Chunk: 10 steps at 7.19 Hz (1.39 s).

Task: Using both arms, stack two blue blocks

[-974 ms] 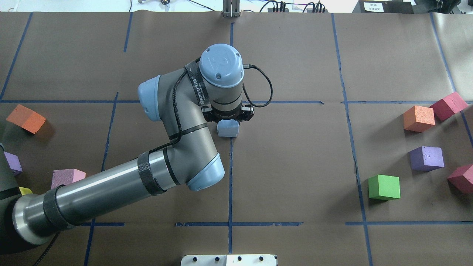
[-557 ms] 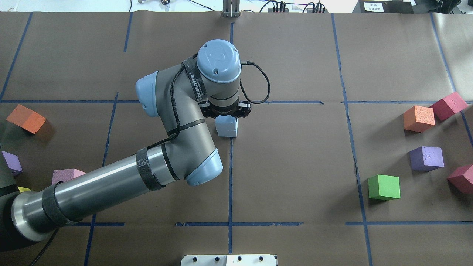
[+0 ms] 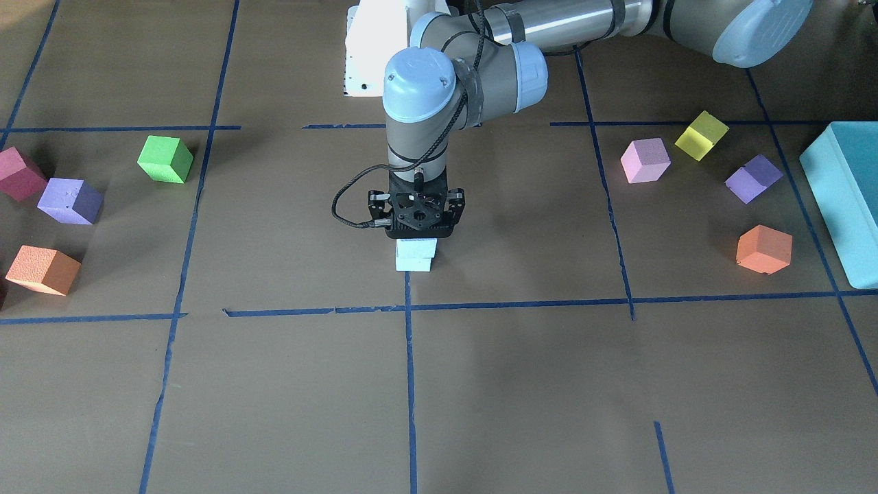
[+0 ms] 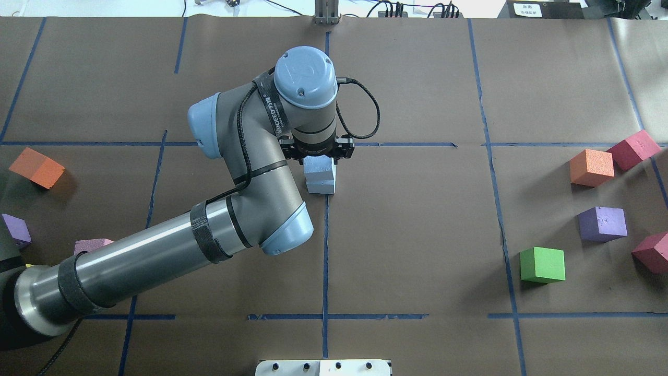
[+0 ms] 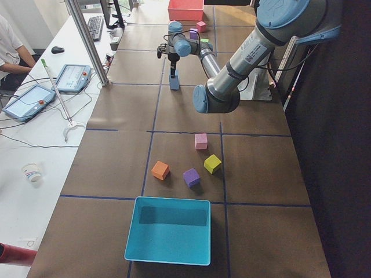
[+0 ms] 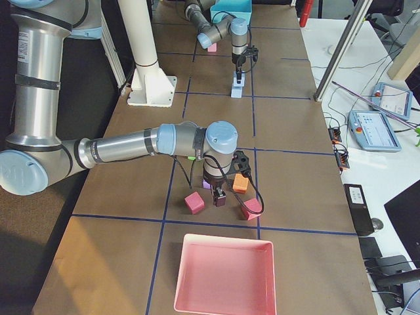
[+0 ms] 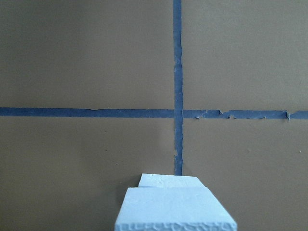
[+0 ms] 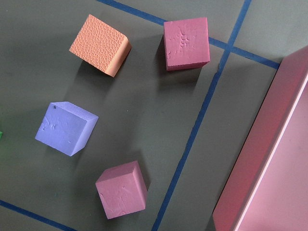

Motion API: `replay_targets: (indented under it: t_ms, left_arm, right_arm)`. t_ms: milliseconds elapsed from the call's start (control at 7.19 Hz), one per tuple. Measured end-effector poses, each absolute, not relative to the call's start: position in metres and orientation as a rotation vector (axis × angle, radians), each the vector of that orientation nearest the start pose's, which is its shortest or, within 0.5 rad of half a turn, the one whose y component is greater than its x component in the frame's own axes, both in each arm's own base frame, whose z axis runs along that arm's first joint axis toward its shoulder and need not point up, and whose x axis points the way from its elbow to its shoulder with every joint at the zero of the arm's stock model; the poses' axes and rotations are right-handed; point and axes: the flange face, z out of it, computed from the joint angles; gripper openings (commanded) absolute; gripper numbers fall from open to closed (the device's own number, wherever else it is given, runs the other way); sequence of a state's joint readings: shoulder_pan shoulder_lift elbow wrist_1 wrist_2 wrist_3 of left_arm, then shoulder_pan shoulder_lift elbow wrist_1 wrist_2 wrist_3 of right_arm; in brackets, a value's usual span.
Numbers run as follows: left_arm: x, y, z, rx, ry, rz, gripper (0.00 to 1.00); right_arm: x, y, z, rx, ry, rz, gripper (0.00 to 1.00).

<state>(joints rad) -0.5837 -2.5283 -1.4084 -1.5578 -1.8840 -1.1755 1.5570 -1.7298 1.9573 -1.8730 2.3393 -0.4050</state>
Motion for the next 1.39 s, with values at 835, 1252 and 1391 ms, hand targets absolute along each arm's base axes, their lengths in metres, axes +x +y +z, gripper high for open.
replay_targets:
  t_ms: [835, 1252, 1391]
  left_arm:
    - [0.462, -0.524, 0.139, 0.065, 0.859, 0.021, 1.00]
    - [0.251, -0.540, 0.310, 0.172, 0.770, 0.283, 1.00]
    - [0.166, -0.547, 0.372, 0.178, 0.768, 0.345, 1.00]
  right_arm:
    - [0.064, -0.405, 0.575, 0.078, -0.773, -0.353, 1.00]
    - [0.070, -0.388, 0.600, 0.029, -0.783, -0.310, 0.99]
    - [0.070, -0.390, 0.605, 0.024, -0.782, -0.285, 0.99]
